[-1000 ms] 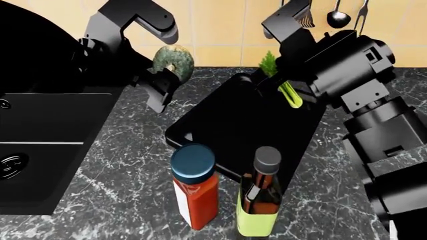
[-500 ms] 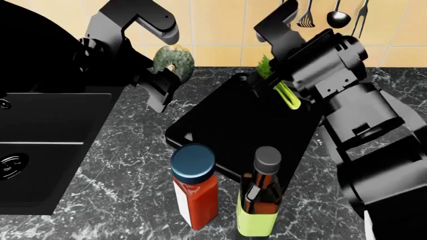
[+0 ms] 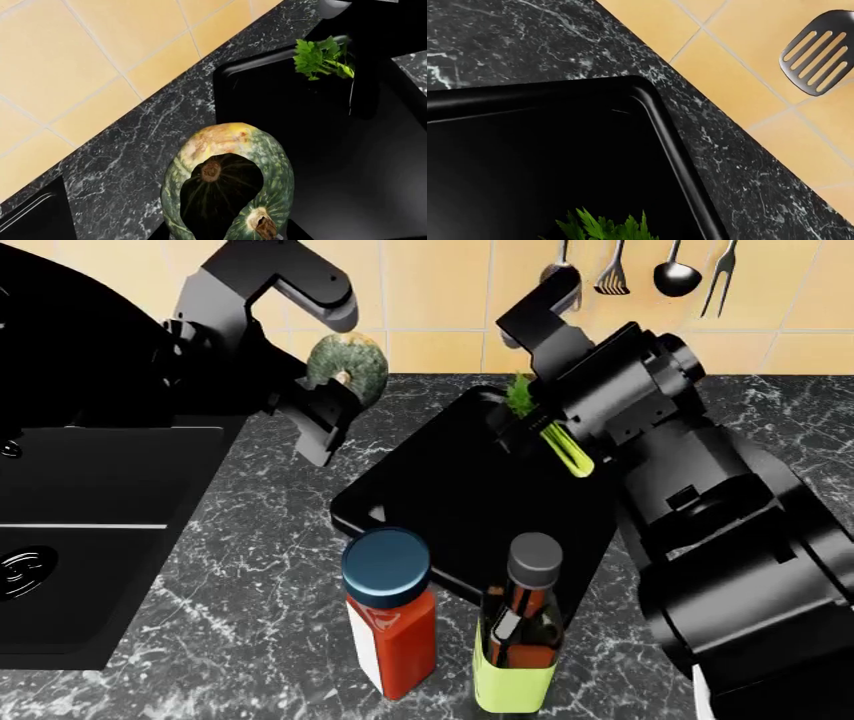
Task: Pick up the fruits and vegetables and place them in the sink. Turn on the sink faucet to wash them. Then turn the sink off and put them in the tray.
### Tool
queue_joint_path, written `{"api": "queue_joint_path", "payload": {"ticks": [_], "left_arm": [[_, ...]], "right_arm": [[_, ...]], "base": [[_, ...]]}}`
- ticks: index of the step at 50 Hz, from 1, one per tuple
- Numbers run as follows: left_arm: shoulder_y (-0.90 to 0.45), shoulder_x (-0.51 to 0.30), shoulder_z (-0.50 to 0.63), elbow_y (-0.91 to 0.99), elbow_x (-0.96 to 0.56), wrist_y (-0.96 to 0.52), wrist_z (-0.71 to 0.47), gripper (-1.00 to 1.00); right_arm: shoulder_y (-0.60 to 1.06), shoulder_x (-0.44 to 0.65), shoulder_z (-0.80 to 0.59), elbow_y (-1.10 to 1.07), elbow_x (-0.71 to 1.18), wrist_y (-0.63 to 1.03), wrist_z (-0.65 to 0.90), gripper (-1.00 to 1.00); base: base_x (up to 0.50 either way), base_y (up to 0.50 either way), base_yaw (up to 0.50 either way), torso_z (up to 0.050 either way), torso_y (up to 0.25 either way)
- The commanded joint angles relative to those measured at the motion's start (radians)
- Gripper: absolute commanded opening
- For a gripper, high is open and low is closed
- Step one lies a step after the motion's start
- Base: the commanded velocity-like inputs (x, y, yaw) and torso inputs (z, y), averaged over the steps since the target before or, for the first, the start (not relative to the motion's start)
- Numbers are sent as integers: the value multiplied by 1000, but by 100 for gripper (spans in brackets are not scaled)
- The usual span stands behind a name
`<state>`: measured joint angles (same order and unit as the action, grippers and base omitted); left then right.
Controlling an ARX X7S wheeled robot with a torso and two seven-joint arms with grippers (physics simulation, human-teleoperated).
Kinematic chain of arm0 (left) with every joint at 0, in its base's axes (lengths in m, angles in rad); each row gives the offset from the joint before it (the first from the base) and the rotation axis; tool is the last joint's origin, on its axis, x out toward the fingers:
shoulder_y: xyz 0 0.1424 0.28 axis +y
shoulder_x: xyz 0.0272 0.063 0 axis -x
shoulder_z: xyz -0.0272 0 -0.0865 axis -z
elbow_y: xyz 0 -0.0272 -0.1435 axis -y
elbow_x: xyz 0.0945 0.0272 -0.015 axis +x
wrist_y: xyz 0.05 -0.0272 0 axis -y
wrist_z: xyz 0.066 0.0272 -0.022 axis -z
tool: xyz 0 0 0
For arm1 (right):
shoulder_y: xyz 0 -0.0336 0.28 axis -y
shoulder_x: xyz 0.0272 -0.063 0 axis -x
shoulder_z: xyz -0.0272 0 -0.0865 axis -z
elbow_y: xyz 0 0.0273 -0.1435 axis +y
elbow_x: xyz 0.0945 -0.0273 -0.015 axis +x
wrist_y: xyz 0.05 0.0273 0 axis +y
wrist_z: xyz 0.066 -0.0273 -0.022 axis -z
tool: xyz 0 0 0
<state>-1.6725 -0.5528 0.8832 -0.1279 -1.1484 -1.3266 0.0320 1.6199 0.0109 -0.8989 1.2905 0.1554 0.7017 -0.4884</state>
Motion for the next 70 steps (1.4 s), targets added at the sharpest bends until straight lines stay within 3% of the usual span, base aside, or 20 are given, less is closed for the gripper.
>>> {"api": "queue_joint_path", "payload": {"ticks": [1, 16, 22, 27, 46, 52, 56, 70], "left_arm": [[5, -1, -2, -1, -2, 7, -13, -100], [7, -3, 21, -20, 19, 38, 19, -100], [7, -2, 8, -8, 0, 24, -5, -100], [3, 0, -2, 1, -18, 8, -25, -100], [3, 6, 24, -13, -2, 29, -1, -100], [-7, 27, 68, -54, 37, 66, 77, -100], [-27, 65, 130, -113, 82, 104, 189, -100], [-125, 304, 376, -481, 257, 264, 653, -100]], "right_arm": [[-3, -8, 7, 18, -31, -33, -6, 100], [51, 11, 49, 11, -33, -59, -5, 100], [-5, 154, 83, -393, 9, 164, 7, 100], [-42, 234, 110, -610, 47, 262, -4, 100], [-81, 339, 143, -857, 85, 411, 7, 100], [-115, 417, 192, -1055, 111, 520, 38, 100], [-148, 469, 235, -1174, 129, 587, 61, 100], [-190, 517, 320, -1347, 157, 710, 113, 100]], "base": [[0, 0, 0, 0, 0], [0, 0, 0, 0, 1], [0, 0, 0, 2, 0], [0, 0, 0, 0, 2], [0, 0, 0, 0, 0], [0, 0, 0, 0, 0], [0, 0, 0, 0, 0], [0, 0, 0, 0, 1]]}}
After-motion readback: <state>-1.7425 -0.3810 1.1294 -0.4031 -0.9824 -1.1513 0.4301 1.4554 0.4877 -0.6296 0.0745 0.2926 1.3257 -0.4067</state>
